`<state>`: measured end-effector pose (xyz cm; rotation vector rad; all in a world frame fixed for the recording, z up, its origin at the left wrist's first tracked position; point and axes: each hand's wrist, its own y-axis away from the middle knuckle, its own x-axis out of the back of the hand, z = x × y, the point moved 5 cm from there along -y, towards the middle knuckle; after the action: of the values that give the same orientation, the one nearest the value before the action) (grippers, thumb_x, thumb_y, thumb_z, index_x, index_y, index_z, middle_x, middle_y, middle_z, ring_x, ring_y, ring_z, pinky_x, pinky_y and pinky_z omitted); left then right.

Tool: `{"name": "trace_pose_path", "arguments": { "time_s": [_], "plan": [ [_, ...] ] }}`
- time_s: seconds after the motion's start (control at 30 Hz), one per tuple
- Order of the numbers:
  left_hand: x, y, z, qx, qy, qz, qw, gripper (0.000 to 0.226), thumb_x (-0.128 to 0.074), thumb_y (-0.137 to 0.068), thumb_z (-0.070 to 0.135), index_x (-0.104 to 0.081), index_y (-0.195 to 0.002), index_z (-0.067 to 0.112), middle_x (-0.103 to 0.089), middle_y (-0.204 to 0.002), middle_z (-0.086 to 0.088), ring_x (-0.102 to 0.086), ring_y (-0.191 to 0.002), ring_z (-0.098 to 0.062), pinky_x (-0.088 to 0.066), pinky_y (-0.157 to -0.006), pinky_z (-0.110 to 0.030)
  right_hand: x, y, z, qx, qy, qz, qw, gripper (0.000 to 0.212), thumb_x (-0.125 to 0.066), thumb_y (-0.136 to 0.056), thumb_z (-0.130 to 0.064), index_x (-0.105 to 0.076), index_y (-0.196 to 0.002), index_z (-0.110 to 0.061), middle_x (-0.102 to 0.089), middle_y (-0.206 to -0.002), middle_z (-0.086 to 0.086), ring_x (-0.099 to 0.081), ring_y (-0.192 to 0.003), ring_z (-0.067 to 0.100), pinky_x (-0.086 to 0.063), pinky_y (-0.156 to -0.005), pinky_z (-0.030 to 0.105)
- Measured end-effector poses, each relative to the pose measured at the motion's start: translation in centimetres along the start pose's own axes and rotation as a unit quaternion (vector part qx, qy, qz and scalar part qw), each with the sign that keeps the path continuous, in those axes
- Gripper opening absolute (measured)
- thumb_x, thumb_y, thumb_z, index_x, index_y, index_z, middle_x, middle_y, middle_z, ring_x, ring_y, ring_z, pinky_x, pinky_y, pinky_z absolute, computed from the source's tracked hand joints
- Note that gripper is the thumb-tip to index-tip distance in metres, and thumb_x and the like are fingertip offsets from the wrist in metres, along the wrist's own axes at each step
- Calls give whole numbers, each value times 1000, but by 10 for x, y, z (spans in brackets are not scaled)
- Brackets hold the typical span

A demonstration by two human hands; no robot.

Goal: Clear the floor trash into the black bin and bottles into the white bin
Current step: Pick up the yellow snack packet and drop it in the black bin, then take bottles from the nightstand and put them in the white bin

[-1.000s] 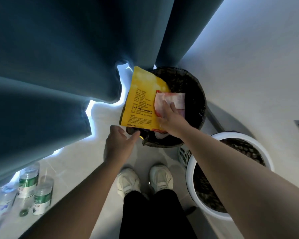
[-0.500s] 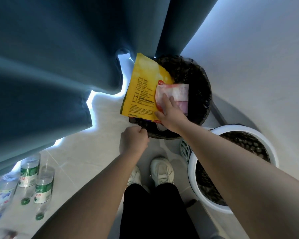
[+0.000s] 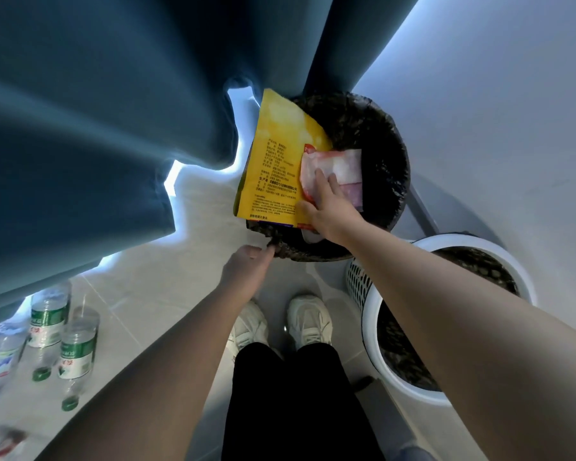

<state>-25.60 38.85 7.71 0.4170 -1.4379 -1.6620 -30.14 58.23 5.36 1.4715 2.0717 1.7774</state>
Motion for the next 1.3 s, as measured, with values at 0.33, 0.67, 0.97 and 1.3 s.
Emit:
{"name": "trace_pose_path", "arguments": {
  "time_s": [0.33, 0.67, 0.97, 1.3],
  "plan": [
    [100, 180, 58, -104, -389, 153, 902, 79, -44, -91, 58, -11, -151, 21, -12, -159, -8, -13, -145, -34, -22, -113, -52, 101, 175, -56, 43, 203, 25, 978, 71, -26, -95, -65, 7, -152, -39, 9, -163, 2, 10, -148, 36, -4, -114, 66],
    [191, 513, 57, -173, -355, 383, 835, 89, -41, -83, 69, -11, -152, 22, -8, -160, -13, -4, -146, -37, -10, -110, -65, 197, 479, -211, 242, 293, 189, 906, 71, -31, -96, -60, 0, -154, -34, 4, -163, 4, 5, -148, 36, -6, -113, 66],
    [249, 676, -14, -199, -183, 554, 787, 87, -50, -84, 65, -15, -152, 24, -8, -161, -6, -1, -148, -30, -7, -112, -63, 174, 642, -331, 446, 304, 264, 799, 73, -28, -93, -62, -3, -154, -31, -3, -163, 7, -1, -148, 37, -7, -113, 66],
    [320, 767, -214, -109, -57, 632, 765, 85, -46, -85, 65, -16, -152, 24, -5, -161, -5, 4, -148, -27, -6, -113, -62, 38, 750, -436, 519, 279, 223, 776, 77, -31, -92, -63, 7, -153, -35, 11, -163, 0, 11, -149, 30, -1, -116, 61]
  ]
}}
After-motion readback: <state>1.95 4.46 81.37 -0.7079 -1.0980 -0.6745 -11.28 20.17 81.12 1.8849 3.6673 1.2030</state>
